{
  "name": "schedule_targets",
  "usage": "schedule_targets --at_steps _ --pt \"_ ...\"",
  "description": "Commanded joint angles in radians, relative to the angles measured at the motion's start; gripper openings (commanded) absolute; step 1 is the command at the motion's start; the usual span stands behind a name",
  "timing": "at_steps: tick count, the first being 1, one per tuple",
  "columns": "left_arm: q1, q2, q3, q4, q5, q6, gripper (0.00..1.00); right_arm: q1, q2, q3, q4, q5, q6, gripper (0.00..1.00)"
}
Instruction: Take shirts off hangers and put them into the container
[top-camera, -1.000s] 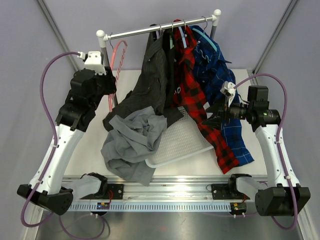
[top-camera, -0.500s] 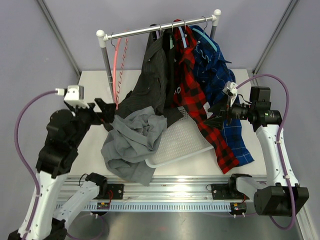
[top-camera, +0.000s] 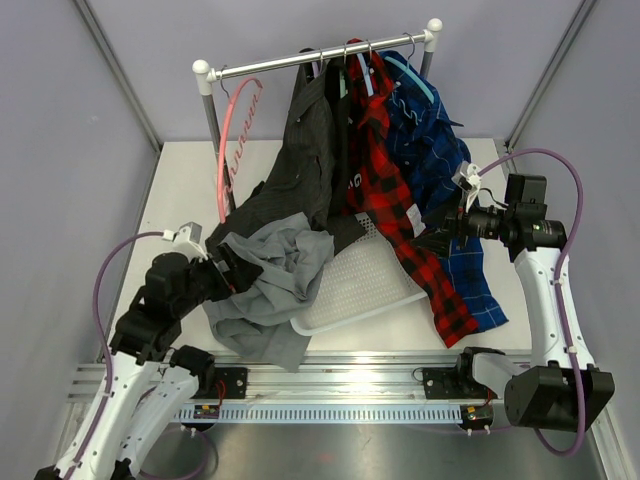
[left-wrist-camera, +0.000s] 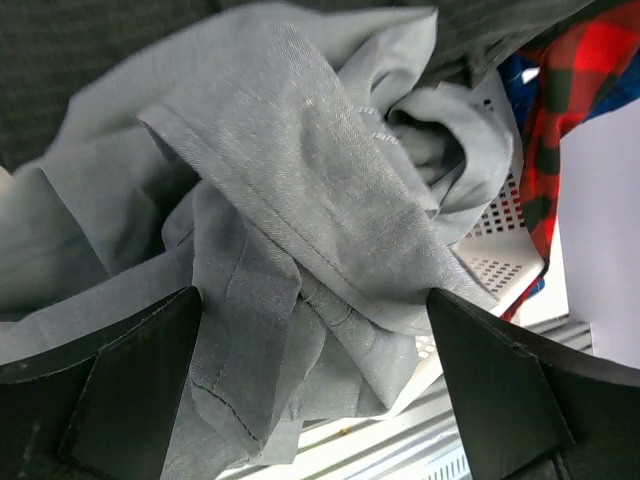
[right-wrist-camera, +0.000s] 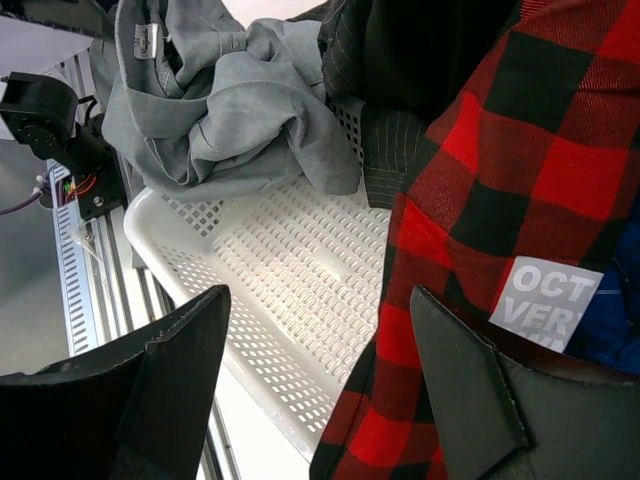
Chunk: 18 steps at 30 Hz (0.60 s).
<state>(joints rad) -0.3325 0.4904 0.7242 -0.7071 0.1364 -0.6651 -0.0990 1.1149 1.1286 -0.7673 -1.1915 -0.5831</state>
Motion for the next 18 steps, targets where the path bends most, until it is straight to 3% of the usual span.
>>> schedule_targets --at_steps 1,8,11,12,13,15,16,18 --pt "0.004 -0.006 -0.041 0.073 0.078 -0.036 0.99 -0.013 0.005 0.000 0.026 -0.031 -0.007 0.80" --pt "0.004 0.072 -0.172 0.259 0.158 -0.086 0.99 -0.018 0.011 -0.004 0.023 -0.033 -0.009 0.81" --pt "0.004 0.077 -0.189 0.293 0.146 -0.087 0.91 -0.022 0.008 -0.004 0.025 -0.034 -0.009 0.81" --pt "0.006 0.073 -0.190 0.296 0.144 -0.084 0.85 -0.024 0.008 -0.004 0.023 -0.034 -0.012 0.80" --pt "0.006 0.071 -0.192 0.296 0.143 -0.080 0.69 -0.024 0.008 -0.004 0.023 -0.036 -0.011 0.80" --pt "0.006 0.042 -0.195 0.296 0.143 -0.073 0.51 -0.025 0.008 -0.004 0.022 -0.036 -0.012 0.80" --pt "0.006 0.030 -0.195 0.291 0.143 -0.070 0.36 -0.025 0.008 -0.004 0.022 -0.037 -0.012 0.80" --pt "0.006 -0.011 -0.192 0.279 0.140 -0.064 0.25 -0.025 0.011 -0.004 0.020 -0.040 -0.014 0.81"
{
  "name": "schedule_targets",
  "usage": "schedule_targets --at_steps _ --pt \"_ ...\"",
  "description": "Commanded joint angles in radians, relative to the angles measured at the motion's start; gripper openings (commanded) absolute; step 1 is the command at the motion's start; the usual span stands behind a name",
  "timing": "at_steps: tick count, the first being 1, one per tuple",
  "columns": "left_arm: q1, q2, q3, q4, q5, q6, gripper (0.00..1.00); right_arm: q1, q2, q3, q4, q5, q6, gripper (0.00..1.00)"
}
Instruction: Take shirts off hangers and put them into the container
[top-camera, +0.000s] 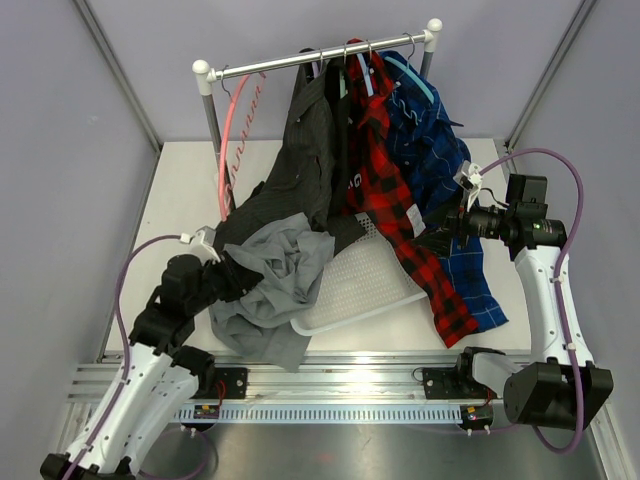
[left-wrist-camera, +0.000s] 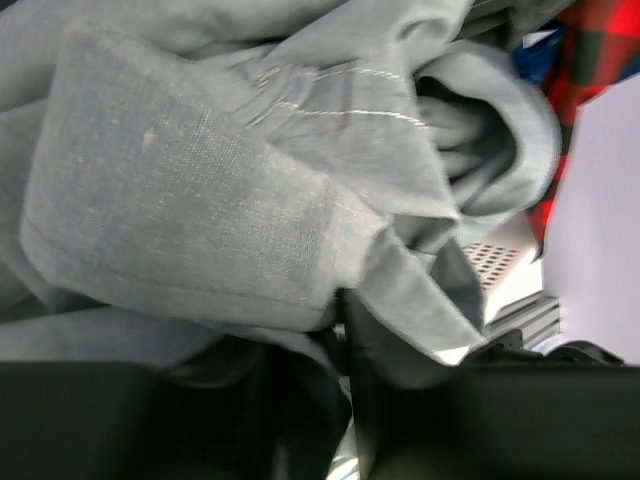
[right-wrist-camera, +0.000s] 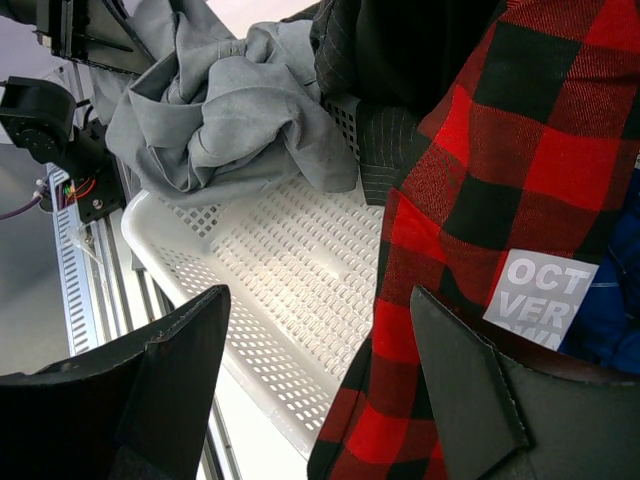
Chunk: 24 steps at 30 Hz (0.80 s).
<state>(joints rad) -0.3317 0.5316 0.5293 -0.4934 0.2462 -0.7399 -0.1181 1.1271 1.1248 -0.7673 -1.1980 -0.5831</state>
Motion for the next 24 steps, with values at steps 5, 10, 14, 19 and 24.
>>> schedule_targets --at_steps 5,10,14,19,24 --pt "0.005 -0.130 0.050 0.049 0.091 0.062 0.00 -0.006 -0.001 0.001 0.019 -0.034 -0.015 0.81" --pt "0.005 -0.153 0.208 0.110 0.276 0.076 0.00 -0.006 -0.004 0.003 0.016 -0.037 -0.018 0.81" --pt "0.005 -0.067 0.398 0.182 0.399 0.068 0.00 -0.006 -0.007 0.004 0.013 -0.041 -0.021 0.81" --pt "0.003 0.080 0.622 0.349 0.495 -0.007 0.00 -0.006 -0.023 0.006 0.010 -0.040 -0.024 0.81" --pt "0.003 0.276 0.890 0.489 0.505 -0.065 0.00 -0.008 -0.032 0.006 0.008 -0.038 -0.026 0.81"
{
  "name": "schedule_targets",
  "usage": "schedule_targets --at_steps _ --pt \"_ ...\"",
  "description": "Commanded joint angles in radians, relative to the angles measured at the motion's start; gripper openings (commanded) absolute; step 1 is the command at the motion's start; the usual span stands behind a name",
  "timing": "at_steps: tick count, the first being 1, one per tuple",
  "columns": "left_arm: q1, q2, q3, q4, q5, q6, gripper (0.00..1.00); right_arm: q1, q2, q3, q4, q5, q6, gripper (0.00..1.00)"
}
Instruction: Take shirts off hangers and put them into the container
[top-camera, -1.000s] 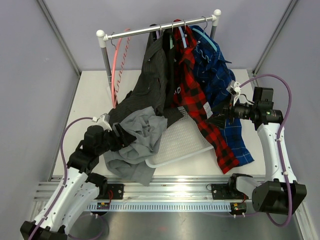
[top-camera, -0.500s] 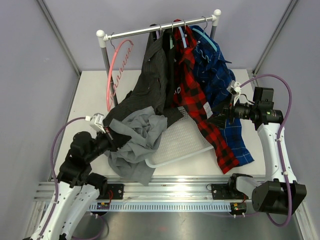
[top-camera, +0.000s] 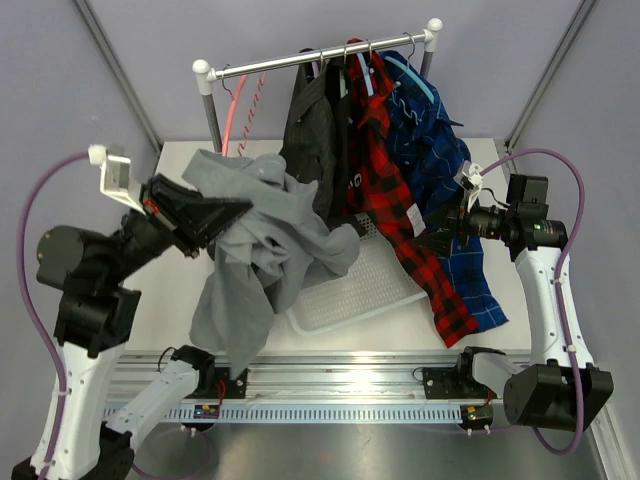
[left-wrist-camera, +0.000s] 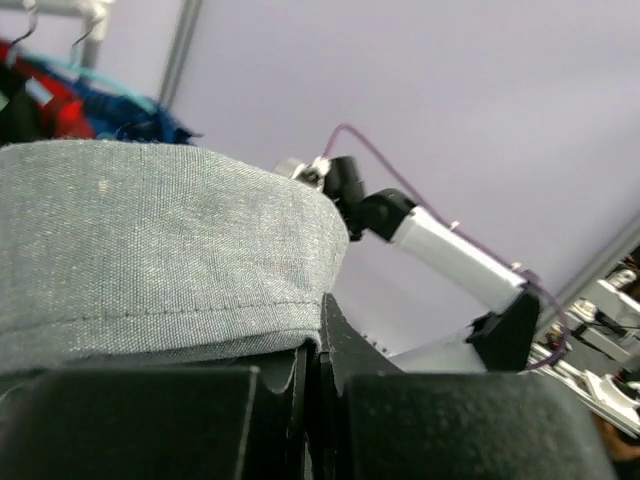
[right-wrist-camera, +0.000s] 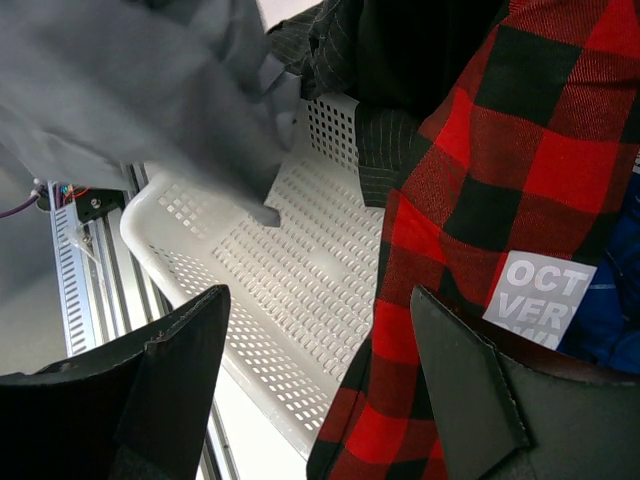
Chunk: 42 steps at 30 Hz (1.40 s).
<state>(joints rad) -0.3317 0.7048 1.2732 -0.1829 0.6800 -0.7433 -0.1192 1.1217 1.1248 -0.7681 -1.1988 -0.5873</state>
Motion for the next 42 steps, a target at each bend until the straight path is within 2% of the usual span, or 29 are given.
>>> schedule_targets --at_steps 1,6,13,17,24,29,33,37,42 --pt "0.003 0.140 0.191 0.177 0.070 -0.062 0.00 -0.007 -0.028 0.006 0.009 -0.039 -0.022 0.81" --pt "0.003 0.323 0.470 0.309 0.021 -0.132 0.00 -0.007 -0.028 0.007 0.004 -0.039 -0.020 0.81" --pt "-0.006 0.554 0.760 0.399 -0.098 -0.235 0.00 -0.007 -0.034 0.009 0.006 -0.041 -0.022 0.81" --pt "-0.039 0.649 0.841 0.489 -0.164 -0.284 0.00 -0.007 -0.031 0.010 0.004 -0.038 -0.020 0.81" --pt "-0.181 0.791 1.029 0.438 -0.237 -0.228 0.00 -0.007 -0.031 0.012 0.003 -0.035 -0.020 0.81" --pt "-0.250 0.822 1.026 0.395 -0.266 -0.168 0.00 -0.007 -0.034 0.012 0.003 -0.028 -0.023 0.81" --pt "-0.271 0.815 0.936 0.392 -0.258 -0.160 0.00 -0.008 -0.039 0.013 0.000 -0.021 -0.026 0.81" --pt "-0.293 0.759 0.749 0.376 -0.250 -0.120 0.00 -0.008 -0.042 0.016 -0.008 -0.012 -0.035 0.81" --pt "-0.302 0.665 0.554 0.307 -0.246 0.017 0.00 -0.010 -0.043 0.017 -0.010 -0.012 -0.037 0.81"
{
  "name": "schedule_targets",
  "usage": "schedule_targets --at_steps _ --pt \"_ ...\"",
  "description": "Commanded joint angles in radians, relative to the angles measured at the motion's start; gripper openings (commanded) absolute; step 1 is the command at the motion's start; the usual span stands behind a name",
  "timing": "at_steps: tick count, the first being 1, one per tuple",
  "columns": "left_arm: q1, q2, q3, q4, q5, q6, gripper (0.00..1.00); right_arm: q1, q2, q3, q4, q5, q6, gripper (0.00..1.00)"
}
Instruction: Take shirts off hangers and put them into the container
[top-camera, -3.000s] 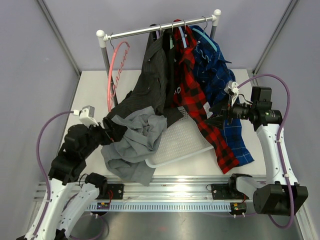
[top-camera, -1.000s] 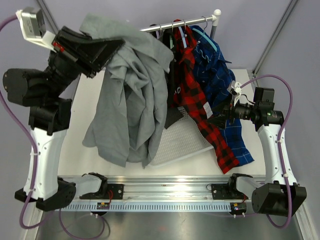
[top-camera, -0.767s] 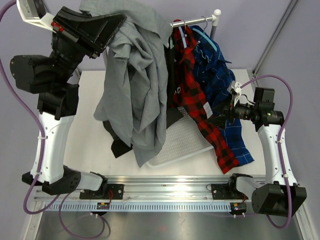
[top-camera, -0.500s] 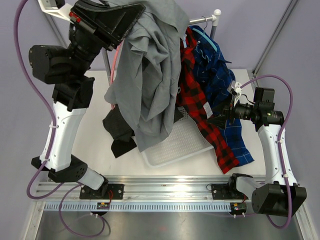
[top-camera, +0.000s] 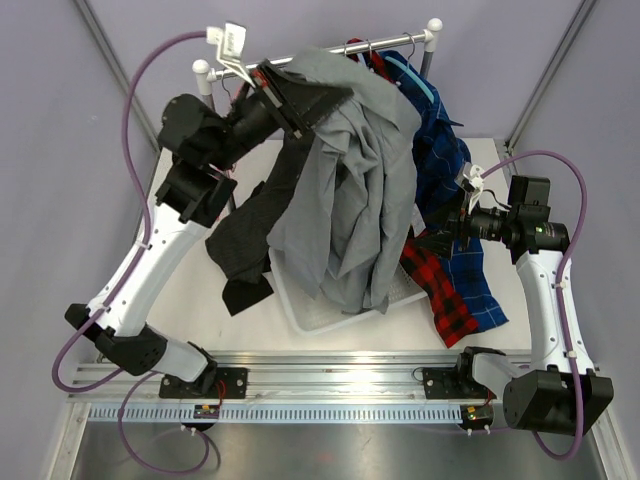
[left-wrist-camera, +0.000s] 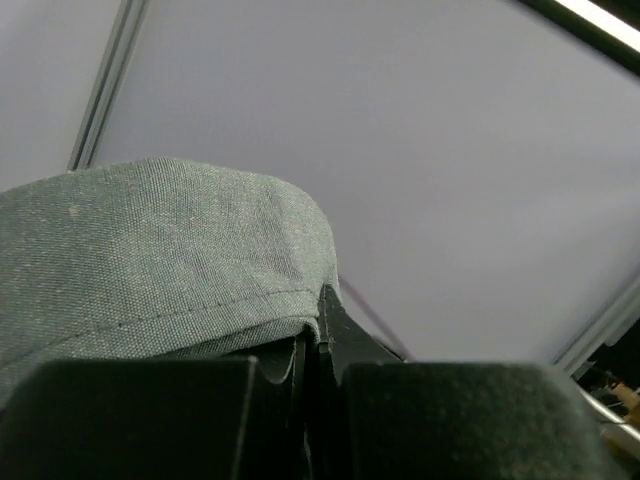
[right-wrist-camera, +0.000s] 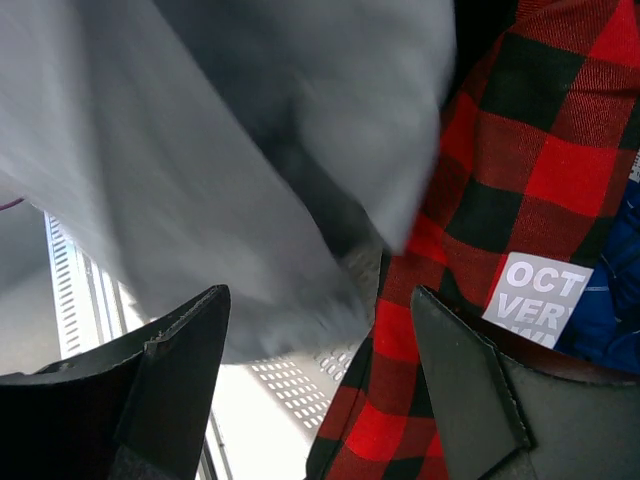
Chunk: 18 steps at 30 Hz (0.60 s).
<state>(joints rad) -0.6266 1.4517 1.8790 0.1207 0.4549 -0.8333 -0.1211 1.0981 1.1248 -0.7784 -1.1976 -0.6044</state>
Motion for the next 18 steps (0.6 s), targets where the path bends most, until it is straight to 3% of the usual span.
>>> schedule_targets --at_steps 1,8,18 --pt "-0.008 -0.099 -0.104 -0.044 -0.022 0.132 0.00 -0.009 -0.020 0.017 -0.001 -0.013 -0.023 0.81" --pt "-0.010 -0.272 -0.421 -0.179 -0.062 0.327 0.00 -0.012 -0.015 0.018 -0.002 -0.005 -0.024 0.81" --pt "-0.019 -0.402 -0.788 -0.219 0.034 0.387 0.00 -0.023 -0.001 0.017 0.007 0.004 -0.015 0.81"
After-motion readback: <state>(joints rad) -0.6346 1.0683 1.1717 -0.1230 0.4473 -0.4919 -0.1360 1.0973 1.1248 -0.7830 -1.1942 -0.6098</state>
